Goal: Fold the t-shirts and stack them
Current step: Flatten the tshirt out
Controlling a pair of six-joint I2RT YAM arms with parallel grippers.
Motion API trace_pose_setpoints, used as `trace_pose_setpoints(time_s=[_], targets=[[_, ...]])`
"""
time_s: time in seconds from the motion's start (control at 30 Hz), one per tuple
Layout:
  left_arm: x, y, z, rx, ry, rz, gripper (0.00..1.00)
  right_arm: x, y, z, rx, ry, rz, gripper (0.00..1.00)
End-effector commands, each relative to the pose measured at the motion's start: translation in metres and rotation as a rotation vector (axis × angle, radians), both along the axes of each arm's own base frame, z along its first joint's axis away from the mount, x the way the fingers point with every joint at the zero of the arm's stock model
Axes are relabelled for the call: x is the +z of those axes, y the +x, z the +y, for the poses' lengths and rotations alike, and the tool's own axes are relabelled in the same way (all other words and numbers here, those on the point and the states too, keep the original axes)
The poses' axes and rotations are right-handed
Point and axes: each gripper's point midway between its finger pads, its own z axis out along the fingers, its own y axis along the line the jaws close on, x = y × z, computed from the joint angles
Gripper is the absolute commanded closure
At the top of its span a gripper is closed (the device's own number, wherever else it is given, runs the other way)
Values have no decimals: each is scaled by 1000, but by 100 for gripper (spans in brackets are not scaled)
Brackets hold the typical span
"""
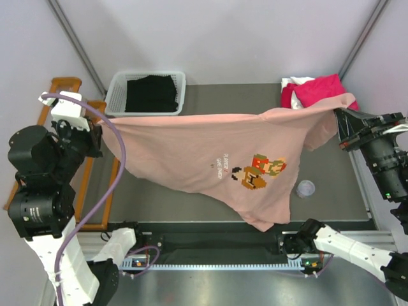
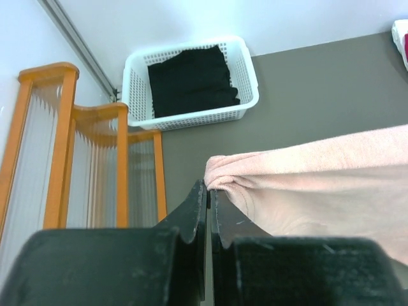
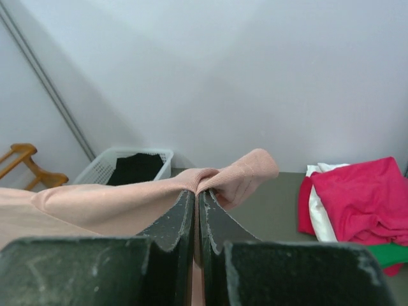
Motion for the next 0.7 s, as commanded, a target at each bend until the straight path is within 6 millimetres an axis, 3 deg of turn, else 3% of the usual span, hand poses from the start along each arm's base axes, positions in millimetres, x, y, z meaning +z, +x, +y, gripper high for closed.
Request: trace_pose_setpoints(time_s=[0.0,0.03,0.1,0.13,0.17,0.23,0.27,0.33,0.37,0.4,0.43,0.47,0.53,0.57,0.6,0.63,0.67], targets=[[-7,13,7,40,-7,-28,100,8,1,-10,-51,-3,-45,100],[-30,23,10,47,-7,26,100,-1,10,-17,-121,-1,-18,100],[-51,41,17,73,1,71,100,-34,33,-6,-177,-61,56,100],[-78,52,20,84,-4,141,100,-43,42,-6,-221,-63,76,100],[-93,68,24,95,1,178,100,-69,57,6,-237,-100,129,100],[-135,88,27,99,-2,284,100,-89,73,12,-285,-105,164,100],[-155,104,30,101,8,335,100,-108,88,25,-288,-117,186,100],[-181,131,41,142,23,374,100,-126,107,34,-293,-134,213,100],[-207,150,45,149,30,446,100,-149,127,46,-290,-150,277,100],[-215,164,50,167,35,456,100,-162,145,33,-334,-140,323,100],[-221,176,51,157,43,473,100,-176,159,41,-277,-128,368,100],[-251,194,52,147,40,555,100,-205,179,44,-278,-102,450,100],[-261,217,50,131,46,583,100,-219,204,29,-337,-63,470,100],[-286,229,51,126,48,647,100,-235,217,29,-360,-104,492,100],[-284,242,48,115,55,637,100,-232,229,31,-369,-100,458,100],[-289,251,53,142,74,643,100,-252,242,31,-394,-151,495,100],[-308,261,53,139,83,674,100,-246,253,32,-404,-150,487,100]])
